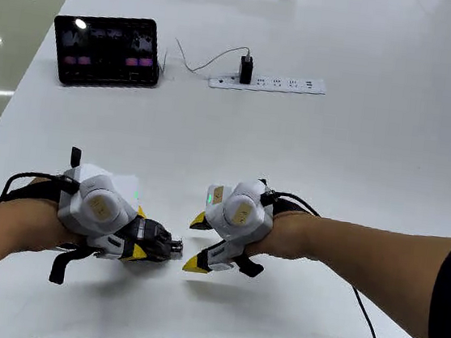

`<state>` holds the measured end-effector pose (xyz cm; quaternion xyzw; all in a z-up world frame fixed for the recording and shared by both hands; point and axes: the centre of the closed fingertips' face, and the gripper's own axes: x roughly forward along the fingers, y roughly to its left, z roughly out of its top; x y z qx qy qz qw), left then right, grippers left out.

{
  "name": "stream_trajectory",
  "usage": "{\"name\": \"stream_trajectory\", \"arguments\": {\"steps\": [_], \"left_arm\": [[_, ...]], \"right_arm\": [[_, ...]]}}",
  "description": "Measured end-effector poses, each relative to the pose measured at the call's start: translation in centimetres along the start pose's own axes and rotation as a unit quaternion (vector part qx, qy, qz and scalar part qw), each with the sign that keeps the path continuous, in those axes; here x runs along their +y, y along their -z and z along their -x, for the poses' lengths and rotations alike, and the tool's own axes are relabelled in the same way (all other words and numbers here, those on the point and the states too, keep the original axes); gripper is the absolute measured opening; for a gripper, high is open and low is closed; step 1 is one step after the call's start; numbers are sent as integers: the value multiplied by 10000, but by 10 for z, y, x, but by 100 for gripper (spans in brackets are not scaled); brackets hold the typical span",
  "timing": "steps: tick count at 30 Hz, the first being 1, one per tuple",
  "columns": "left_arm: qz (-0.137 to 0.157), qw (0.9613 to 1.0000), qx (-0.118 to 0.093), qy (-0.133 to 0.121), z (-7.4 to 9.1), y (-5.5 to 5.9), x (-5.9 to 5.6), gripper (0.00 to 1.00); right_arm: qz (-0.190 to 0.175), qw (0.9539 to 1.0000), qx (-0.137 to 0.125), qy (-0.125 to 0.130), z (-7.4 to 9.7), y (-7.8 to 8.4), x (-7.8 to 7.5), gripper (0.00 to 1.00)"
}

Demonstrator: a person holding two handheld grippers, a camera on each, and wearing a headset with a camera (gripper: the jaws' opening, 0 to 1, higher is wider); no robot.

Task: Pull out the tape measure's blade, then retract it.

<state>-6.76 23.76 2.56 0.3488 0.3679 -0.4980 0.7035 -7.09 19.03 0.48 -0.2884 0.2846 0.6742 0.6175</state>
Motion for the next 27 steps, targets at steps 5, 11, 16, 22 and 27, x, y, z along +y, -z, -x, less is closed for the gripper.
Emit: {"name": "stream_trajectory", "arguments": {"steps": [5, 11, 16, 22, 27], "left_arm": [[4, 10000, 7, 6, 0, 1, 0, 29], [3, 10000, 13, 1, -1, 1, 1, 29], [10, 10000, -1, -13, -1, 2, 2, 29], [17, 10000, 10, -19, -1, 2, 2, 29], [56, 10000, 3, -14, -1, 2, 2, 29]], "right_arm": [[106, 9999, 77, -91, -8, -1, -1, 29], [251, 9994, 170, -172, -15, -2, -1, 20], [342, 9989, 270, -178, -21, 1, -1, 16], [387, 9988, 247, -175, -30, -3, -1, 13], [482, 9983, 271, -202, -28, -1, 1, 12]]}}
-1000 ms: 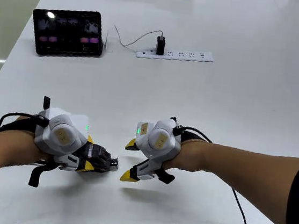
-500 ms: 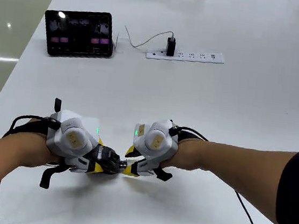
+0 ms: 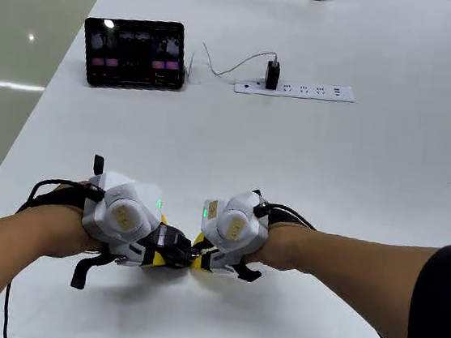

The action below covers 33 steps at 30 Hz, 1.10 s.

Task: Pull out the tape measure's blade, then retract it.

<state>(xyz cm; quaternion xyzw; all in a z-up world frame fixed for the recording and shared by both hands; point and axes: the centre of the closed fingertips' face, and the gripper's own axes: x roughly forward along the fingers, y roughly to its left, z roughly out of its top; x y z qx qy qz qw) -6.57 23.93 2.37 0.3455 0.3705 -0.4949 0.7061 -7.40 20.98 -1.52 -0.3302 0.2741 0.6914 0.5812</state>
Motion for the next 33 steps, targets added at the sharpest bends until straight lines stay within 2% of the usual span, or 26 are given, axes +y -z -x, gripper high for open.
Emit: {"name": "stream_trajectory", "arguments": {"steps": [3, 5, 9, 12, 15, 33], "left_arm": [[7, 10000, 11, -4, 0, 0, 0, 29], [14, 10000, 12, -16, 0, 0, 0, 29], [29, 10000, 27, -27, 0, 0, -1, 29], [61, 10000, 25, -22, 1, 0, -1, 29], [86, 10000, 2, -21, 0, 0, -1, 29], [118, 9999, -65, -27, 1, -1, 0, 29]], "right_arm": [[170, 9998, -39, -4, 0, 0, 1, 12], [-173, 9998, -132, -15, 1, 0, 0, 11], [26, 10000, -63, -15, 1, 1, 1, 10], [11, 10000, -63, -10, 3, 3, 0, 10], [-174, 9998, -76, -29, 4, 4, -1, 10], [-245, 9997, 71, 54, 11, 15, -3, 11]]}}
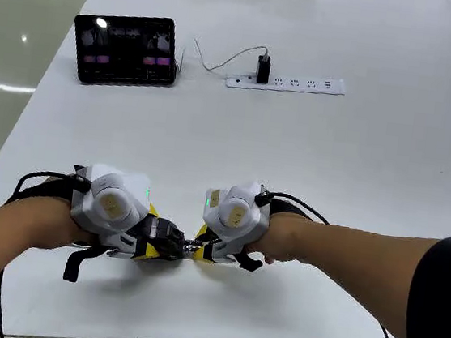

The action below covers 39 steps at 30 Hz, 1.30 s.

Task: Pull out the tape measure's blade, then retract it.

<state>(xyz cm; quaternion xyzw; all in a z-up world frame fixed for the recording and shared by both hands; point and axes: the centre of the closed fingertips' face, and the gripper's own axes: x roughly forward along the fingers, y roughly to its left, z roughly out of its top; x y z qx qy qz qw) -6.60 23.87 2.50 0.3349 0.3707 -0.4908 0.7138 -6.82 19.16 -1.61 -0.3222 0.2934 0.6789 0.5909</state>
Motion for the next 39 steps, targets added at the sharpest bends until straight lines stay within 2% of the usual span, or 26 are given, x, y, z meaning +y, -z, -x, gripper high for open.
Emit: {"name": "stream_trajectory", "arguments": {"steps": [39], "left_arm": [[139, 9999, -66, -25, -1, 1, 1, 29]], "right_arm": [[-20, 9999, 144, 59, 12, 15, -1, 11]]}}
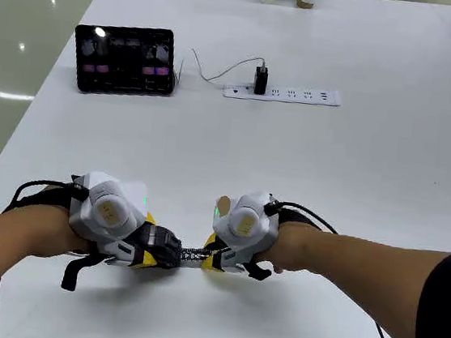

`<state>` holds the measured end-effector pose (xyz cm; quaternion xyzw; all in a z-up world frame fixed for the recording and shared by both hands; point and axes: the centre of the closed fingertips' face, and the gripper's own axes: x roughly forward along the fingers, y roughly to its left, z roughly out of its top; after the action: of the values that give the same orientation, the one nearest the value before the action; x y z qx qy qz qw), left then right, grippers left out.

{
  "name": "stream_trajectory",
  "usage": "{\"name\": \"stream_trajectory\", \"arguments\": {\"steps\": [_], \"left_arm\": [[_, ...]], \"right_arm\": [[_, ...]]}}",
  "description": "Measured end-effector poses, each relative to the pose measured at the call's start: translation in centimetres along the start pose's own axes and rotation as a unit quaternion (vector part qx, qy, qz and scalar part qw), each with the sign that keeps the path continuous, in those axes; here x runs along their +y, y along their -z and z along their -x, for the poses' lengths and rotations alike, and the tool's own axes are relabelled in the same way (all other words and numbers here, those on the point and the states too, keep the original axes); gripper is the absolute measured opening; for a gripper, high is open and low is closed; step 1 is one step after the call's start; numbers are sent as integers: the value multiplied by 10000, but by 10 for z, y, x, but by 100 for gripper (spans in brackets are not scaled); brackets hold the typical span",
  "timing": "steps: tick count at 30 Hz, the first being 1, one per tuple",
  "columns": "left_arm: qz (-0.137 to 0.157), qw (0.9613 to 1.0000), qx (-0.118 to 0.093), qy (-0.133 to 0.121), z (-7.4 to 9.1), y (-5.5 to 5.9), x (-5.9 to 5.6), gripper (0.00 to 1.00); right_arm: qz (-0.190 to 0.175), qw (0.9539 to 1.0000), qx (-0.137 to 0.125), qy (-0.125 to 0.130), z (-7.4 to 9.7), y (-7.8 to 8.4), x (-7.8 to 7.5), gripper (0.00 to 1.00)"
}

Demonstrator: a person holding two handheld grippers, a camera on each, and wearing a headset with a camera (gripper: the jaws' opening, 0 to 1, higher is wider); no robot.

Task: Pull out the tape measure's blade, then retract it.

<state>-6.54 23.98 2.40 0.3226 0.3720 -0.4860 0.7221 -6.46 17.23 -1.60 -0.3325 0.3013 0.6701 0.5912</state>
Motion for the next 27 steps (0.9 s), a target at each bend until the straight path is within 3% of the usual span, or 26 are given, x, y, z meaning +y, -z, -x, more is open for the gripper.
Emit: {"name": "stream_trajectory", "arguments": {"steps": [27], "left_arm": [[7, 10000, -24, 22, -1, 1, 1, 29]], "right_arm": [[-166, 9998, 32, -43, 11, 15, 1, 11]]}}
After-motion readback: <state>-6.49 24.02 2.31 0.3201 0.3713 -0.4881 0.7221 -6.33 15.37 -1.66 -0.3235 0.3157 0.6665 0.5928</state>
